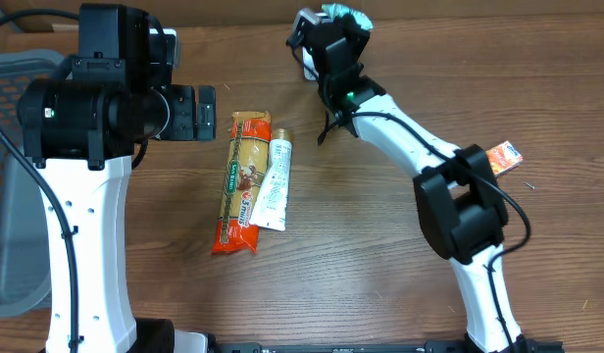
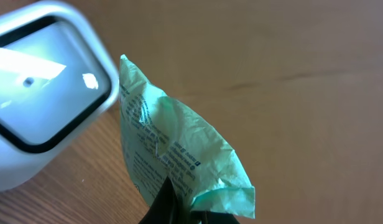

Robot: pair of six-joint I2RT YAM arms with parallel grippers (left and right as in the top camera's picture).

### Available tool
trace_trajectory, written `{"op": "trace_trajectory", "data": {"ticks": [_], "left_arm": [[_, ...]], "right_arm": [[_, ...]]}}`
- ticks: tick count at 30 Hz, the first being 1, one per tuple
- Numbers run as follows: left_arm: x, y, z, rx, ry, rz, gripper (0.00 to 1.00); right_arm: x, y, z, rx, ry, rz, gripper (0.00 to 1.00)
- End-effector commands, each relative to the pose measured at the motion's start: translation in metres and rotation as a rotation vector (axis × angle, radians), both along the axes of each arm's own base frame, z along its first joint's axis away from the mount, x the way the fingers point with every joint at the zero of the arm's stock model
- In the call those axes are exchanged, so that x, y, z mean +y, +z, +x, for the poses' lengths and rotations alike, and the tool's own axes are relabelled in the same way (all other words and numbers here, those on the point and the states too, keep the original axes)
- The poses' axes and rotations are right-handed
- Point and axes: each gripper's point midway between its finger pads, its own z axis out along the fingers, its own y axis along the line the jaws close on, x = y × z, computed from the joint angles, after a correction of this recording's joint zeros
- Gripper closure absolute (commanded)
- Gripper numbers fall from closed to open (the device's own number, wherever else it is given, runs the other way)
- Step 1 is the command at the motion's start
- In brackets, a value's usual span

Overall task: Scan the item barcode
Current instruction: 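Carry the wipes pack to the scanner and hold its barcode there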

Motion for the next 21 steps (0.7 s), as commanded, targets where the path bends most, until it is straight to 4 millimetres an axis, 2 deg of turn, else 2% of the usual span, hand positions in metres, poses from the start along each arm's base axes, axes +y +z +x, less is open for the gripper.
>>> {"op": "trace_trajectory", "data": {"ticks": [1, 4, 12, 21], "left_arm": [[-0.002, 0.001, 0.001, -0.005, -0.022, 0.011, 0.0], [-0.002, 0.001, 0.001, -0.005, -0.022, 0.011, 0.0], [-0.002, 0.001, 0.001, -0.005, -0.022, 0.011, 0.0], [-0.002, 0.001, 0.001, -0.005, -0.022, 0.011, 0.0]], "right_arm": [[0.008, 0.003, 0.005, -0.021, 0.025, -0.118, 0.96], [0.015, -0.002, 0.004, -0.016, 0.048, -0.148, 0.96], [0.028, 0.006, 0.002, -0.043, 0.083, -0.195, 0.96], [0.03, 0.004, 0.002, -0.03, 0.106, -0.251, 0.96]]}}
